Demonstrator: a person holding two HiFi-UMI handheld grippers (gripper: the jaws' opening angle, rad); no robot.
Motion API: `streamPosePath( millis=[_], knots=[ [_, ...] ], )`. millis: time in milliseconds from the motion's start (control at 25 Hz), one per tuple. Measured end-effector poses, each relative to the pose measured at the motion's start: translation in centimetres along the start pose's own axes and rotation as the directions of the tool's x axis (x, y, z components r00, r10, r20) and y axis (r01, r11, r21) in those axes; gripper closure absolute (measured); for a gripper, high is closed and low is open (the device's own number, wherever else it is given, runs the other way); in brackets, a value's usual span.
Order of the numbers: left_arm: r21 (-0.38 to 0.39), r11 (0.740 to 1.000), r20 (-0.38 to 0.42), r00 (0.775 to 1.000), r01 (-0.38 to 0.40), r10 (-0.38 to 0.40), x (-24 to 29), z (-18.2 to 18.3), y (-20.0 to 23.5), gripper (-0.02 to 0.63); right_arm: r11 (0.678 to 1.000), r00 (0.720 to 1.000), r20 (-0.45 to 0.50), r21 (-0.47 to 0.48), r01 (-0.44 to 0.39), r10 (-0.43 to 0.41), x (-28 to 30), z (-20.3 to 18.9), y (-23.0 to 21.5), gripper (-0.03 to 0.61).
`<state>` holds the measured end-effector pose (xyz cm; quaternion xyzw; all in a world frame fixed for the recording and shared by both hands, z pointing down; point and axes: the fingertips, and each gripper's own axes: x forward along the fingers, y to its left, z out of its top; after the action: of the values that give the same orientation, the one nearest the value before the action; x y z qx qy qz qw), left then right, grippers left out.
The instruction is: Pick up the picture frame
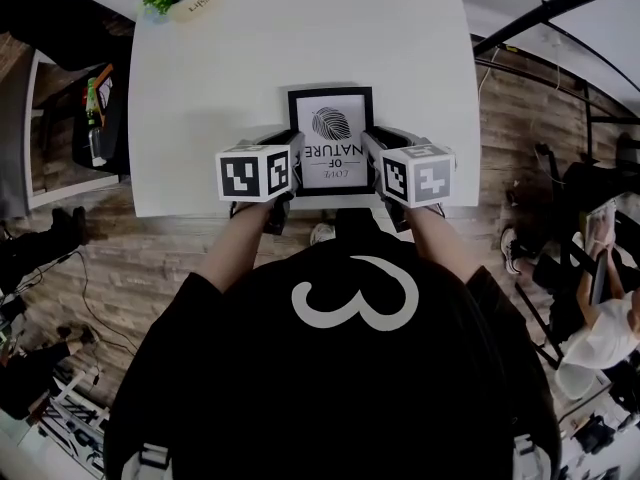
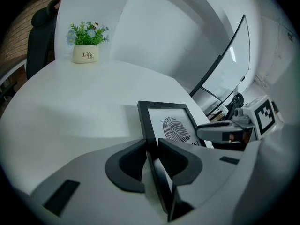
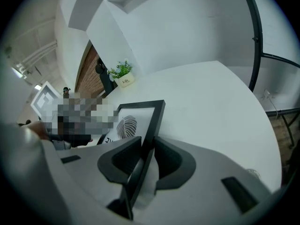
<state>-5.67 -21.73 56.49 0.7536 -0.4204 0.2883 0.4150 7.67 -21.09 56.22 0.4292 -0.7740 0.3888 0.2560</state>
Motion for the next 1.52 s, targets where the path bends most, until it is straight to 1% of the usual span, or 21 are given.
streamPosePath(
  millis=[200, 480, 800, 1200, 1520],
  knots=[
    [0.009, 1.0, 0.026, 1.0, 0.006, -0.006, -1.4, 0.5, -0.2, 0.524, 0.999, 1.0, 0.028, -0.034, 0.002, -0.001, -1.0, 0.7, 1.1, 0.476],
    [0.042, 0.999, 0.082, 0.996, 0.013, -0.016, -4.0, 0.8, -0.9, 0.524, 0.997, 0.997, 0.077, -0.075, 0.018, -0.012, -2.6, 1.1, 2.8, 0.476],
    [0.072, 0.997, 0.144, 0.989, 0.009, -0.02, -7.2, 1.2, -1.8, 0.523, 0.996, 0.989, 0.151, -0.083, 0.012, 0.001, -5.2, 1.8, 5.0, 0.476],
    [0.138, 0.99, 0.225, 0.974, 0.006, -0.037, -11.2, 1.4, -3.9, 0.523, 0.995, 0.97, 0.243, -0.098, 0.035, -0.01, -8.9, 2.0, 7.1, 0.477],
    [0.171, 0.985, 0.283, 0.956, 0.022, -0.071, -14.6, 1.5, -5.4, 0.523, 0.992, 0.952, 0.306, -0.116, 0.042, -0.004, -11.8, 2.3, 9.1, 0.477]
  ],
)
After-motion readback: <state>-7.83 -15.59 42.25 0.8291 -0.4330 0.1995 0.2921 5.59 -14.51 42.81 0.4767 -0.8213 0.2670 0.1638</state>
